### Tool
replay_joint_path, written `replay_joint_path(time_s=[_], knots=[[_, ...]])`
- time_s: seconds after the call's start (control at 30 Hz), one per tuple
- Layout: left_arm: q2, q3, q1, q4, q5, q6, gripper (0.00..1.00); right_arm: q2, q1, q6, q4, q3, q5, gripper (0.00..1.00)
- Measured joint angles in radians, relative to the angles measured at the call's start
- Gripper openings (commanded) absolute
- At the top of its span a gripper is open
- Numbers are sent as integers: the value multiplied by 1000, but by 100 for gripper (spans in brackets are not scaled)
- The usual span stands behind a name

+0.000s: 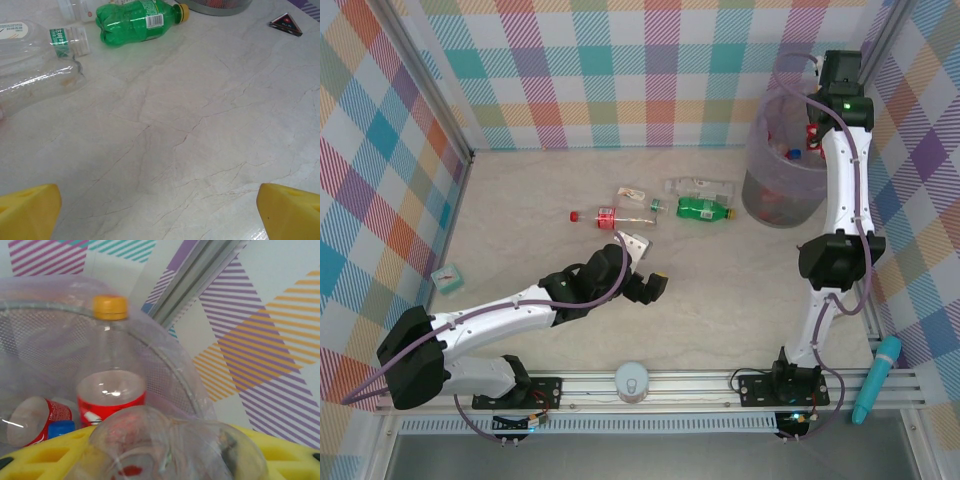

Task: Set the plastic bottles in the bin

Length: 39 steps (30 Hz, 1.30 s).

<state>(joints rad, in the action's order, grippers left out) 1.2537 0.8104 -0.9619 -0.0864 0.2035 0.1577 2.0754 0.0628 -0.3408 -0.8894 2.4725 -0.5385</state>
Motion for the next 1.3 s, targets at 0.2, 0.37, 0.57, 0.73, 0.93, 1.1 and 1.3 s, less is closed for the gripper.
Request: replay_joint_path(time_s=[0.2,0.37,0.57,0.73,0.93,1.1,1.3], knots=[[19,8,0,-16,0,0,100,46,10,67,-36,-55,69,66],[35,12,0,-17,0,0,100,76,14,112,-41,-60,138,83],[51,21,0,-17,0,3,100,76,16,154,-66,-26,186,92],[61,23,0,-16,-1,7,100,37,16,183,-84,-22,222,96],[50,27,18,-10,-19,8,100,-126,16,243,-94,-50,261,98],[45,93,103,-58,-30,21,100,-363,16,309,-61,-188,333,99],[100,208,238,-124,-31,115,100,-603,16,409,22,-469,497,99]])
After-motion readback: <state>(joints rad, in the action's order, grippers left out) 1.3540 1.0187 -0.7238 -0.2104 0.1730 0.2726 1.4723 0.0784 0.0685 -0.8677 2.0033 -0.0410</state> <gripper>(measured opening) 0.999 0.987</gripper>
